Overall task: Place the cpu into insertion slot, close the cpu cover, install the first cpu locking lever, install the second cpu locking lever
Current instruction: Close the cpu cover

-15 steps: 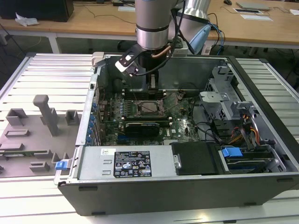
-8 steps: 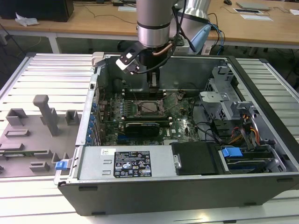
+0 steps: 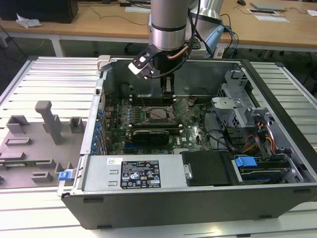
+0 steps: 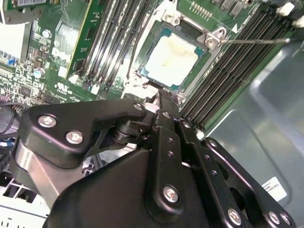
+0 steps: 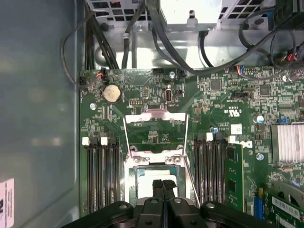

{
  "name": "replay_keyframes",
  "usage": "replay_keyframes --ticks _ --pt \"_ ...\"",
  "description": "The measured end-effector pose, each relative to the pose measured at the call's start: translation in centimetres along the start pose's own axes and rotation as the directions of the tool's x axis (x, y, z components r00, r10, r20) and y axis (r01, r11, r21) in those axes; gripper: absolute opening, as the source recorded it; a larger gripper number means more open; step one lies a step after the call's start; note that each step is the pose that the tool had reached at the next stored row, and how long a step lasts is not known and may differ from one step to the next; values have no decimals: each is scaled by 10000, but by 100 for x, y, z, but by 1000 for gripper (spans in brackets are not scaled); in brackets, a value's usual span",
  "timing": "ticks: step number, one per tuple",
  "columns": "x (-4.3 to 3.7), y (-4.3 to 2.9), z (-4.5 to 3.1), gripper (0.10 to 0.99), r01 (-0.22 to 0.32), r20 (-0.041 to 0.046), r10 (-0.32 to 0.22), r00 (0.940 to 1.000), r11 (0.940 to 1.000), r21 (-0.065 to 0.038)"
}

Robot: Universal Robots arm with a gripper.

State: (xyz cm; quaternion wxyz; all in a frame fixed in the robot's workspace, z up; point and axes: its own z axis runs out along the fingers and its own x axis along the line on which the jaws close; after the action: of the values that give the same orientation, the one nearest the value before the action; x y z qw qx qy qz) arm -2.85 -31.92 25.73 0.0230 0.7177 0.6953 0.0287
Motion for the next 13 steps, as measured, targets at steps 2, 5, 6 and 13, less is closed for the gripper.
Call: replay_keyframes --ticks 2,5,6,13 --pt "1 43 3 106 1 0 -1 10000 10000 3" --pt "3 103 8 106 0 0 0 10000 10000 8" --pt "4 115 9 106 0 0 0 10000 10000 9" --pt "9 285 21 106 1 1 -1 10000 10000 29"
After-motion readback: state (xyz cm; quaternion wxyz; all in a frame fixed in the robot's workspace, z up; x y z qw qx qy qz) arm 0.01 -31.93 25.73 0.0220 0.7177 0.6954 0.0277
